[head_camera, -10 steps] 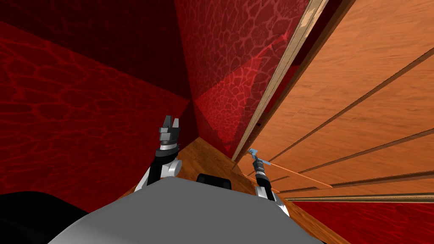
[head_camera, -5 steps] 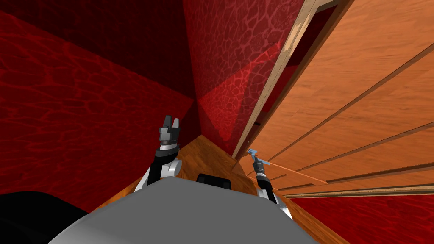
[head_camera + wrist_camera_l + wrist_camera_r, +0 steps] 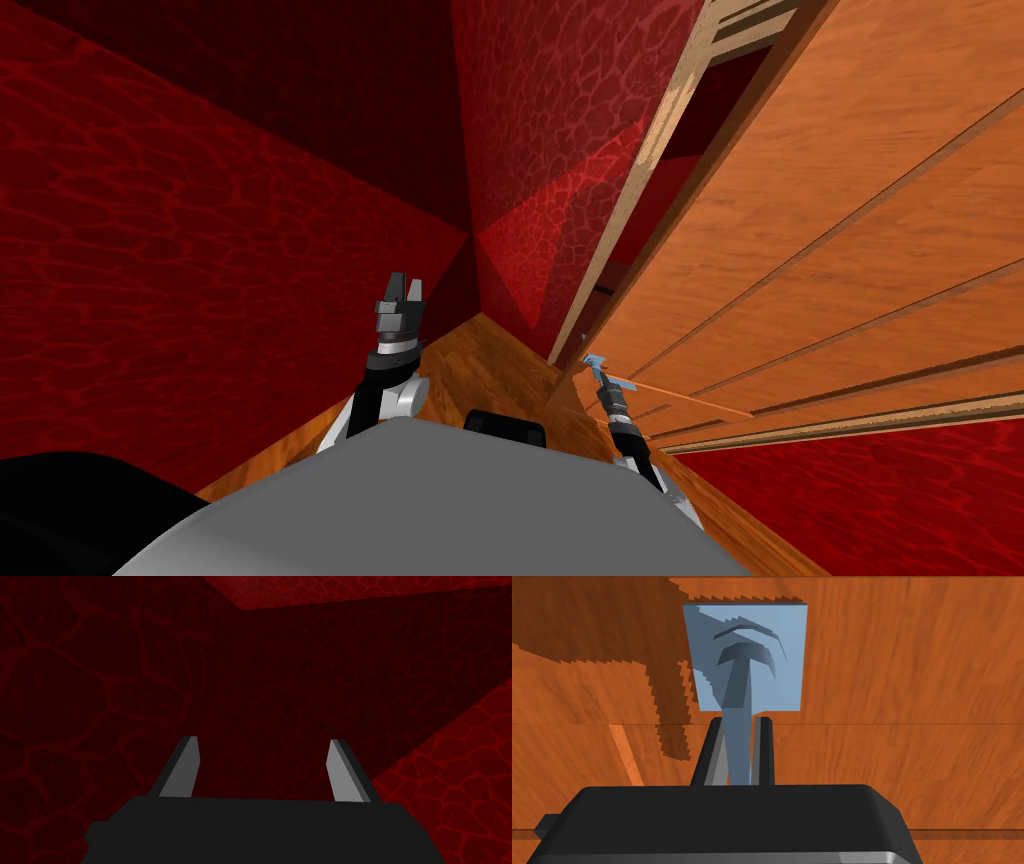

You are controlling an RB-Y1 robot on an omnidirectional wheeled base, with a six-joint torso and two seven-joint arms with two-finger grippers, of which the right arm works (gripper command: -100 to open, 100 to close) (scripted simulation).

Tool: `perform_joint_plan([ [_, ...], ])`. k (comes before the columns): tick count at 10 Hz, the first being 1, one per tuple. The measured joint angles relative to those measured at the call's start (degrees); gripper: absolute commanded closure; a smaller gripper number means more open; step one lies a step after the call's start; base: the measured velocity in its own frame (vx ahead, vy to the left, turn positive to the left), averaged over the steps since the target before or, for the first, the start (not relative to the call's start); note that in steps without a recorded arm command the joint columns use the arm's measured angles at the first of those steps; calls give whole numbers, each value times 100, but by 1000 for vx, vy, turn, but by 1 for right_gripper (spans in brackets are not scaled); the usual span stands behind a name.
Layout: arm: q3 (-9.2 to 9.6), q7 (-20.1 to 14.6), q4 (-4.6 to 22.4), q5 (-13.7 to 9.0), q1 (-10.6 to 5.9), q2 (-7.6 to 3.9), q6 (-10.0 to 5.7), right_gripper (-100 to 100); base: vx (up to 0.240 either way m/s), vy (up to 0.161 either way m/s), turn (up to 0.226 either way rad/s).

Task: Pull the door open

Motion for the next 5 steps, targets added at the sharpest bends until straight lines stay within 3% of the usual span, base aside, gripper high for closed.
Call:
perform_joint_plan([
  [1, 23, -16, 14, 14, 13, 12, -12, 100, -164, -54, 190],
  [2, 60, -71, 79, 44, 54, -48, -128, 100, -238, -97, 165],
  [4, 136, -203, 163, 104, 120, -141, -388, 100, -167, -31, 62],
  [5, 157, -234, 32, 120, 233, -157, -379, 100, -150, -31, 100],
])
